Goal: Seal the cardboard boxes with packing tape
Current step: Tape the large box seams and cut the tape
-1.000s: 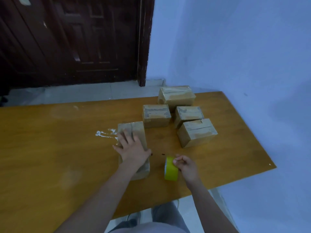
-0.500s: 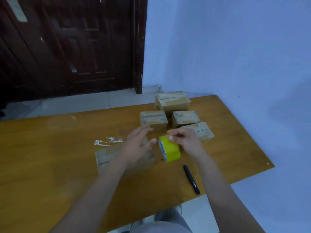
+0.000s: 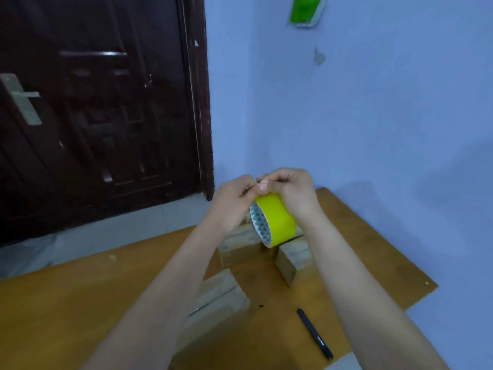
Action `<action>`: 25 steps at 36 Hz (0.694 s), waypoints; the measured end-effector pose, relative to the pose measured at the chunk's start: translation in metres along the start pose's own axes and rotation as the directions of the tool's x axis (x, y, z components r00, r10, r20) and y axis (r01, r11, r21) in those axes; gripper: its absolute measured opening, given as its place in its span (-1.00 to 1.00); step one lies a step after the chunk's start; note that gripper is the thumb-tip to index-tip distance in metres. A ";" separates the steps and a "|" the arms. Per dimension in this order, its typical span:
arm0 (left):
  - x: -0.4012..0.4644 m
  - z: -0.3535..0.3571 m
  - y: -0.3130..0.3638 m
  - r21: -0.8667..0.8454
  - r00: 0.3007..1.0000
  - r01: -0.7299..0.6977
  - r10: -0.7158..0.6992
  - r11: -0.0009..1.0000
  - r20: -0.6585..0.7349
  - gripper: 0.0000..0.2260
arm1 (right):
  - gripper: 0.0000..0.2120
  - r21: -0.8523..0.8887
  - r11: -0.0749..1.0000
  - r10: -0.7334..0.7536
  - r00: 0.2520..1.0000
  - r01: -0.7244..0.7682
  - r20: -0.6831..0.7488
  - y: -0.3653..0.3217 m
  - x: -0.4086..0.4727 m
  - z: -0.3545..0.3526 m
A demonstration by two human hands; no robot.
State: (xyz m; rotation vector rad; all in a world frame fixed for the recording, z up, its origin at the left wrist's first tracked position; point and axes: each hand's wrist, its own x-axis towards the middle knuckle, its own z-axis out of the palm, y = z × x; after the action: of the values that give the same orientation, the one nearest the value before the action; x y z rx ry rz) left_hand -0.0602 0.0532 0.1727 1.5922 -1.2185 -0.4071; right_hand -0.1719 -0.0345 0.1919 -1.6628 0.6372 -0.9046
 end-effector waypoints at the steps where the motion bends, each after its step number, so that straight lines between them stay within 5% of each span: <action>1: 0.007 -0.005 0.009 -0.029 1.000 0.004 -0.004 1.000 -0.002 -0.63 | -0.76 0.010 0.999 -0.038 0.999 0.038 -0.026 -0.012 0.005 0.000; 5: 0.038 -0.027 0.048 -0.169 0.999 -0.043 0.048 0.985 0.026 -0.72 | -0.75 0.132 0.980 -0.131 0.983 0.148 -0.132 -0.055 0.019 -0.004; 9: 0.064 -0.048 0.096 0.057 0.974 -0.222 0.225 0.973 -0.041 -0.70 | -0.89 0.177 0.964 -0.160 0.966 0.197 -0.204 -0.098 0.033 -0.008; 12: 0.082 -0.061 0.127 0.047 0.955 -0.245 0.250 0.968 -0.161 -0.65 | -0.53 0.249 0.957 -0.086 0.967 0.147 -0.240 -0.128 0.046 -0.014; 14: 0.092 -0.070 0.141 -0.021 0.942 -0.227 0.214 0.974 -0.258 -0.62 | -0.53 0.270 0.952 -0.087 0.974 0.143 -0.210 -0.145 0.047 -0.020; 17: 0.102 -0.081 0.161 -0.131 0.929 -0.198 0.144 0.971 -0.341 -0.65 | -0.84 0.268 0.939 -0.198 0.976 0.215 -0.086 -0.162 0.035 -0.027; 25: 0.106 -0.092 0.194 -0.211 0.928 -0.277 0.204 0.937 -0.311 -0.69 | -0.85 0.218 0.849 -0.512 0.851 0.481 0.117 -0.158 0.020 -0.042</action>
State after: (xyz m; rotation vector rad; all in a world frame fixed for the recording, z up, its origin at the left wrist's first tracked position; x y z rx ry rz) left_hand -0.0427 0.0219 0.4097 1.2157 -1.0776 -0.1566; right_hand -0.2010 -0.0305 0.3544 -1.7451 -0.0129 -1.1317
